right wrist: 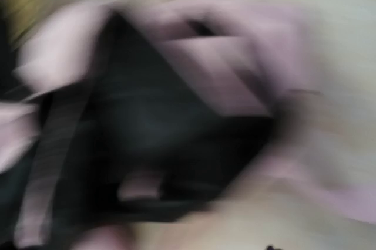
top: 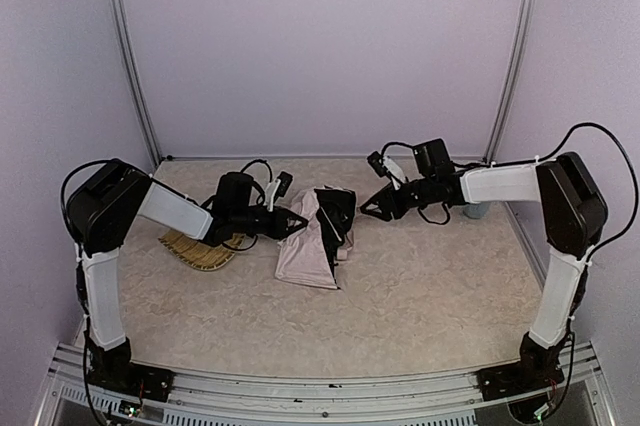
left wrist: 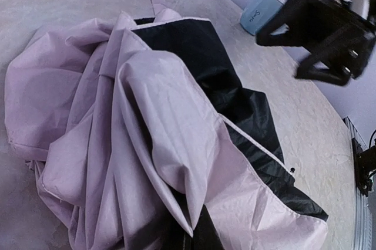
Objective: Put away the umbrella
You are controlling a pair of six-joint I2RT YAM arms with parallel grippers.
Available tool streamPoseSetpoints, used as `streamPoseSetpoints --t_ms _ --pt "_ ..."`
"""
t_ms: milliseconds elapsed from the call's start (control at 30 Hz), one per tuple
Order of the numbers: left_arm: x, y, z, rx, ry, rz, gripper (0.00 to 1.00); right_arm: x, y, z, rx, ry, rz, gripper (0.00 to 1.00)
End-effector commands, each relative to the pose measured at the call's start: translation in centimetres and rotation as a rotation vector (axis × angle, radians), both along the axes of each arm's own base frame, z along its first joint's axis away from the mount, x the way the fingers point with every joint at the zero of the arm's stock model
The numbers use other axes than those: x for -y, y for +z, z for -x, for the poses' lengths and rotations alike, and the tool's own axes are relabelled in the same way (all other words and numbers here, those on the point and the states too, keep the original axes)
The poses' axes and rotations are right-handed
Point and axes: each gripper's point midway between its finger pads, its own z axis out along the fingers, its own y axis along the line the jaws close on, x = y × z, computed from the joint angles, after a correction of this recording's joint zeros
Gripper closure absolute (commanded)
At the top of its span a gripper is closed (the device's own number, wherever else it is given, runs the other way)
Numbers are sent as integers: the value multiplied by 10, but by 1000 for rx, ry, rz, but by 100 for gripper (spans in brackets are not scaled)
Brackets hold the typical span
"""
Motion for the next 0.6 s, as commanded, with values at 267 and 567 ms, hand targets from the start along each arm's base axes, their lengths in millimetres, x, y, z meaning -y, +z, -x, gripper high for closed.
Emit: streamPoseSetpoints --t_ms 267,567 --pt "-1 -42 -7 -106 4 -40 100 -127 8 69 392 448 237 19" --pt "-8 -47 -8 -114 28 -51 98 -122 -55 84 253 588 412 8"
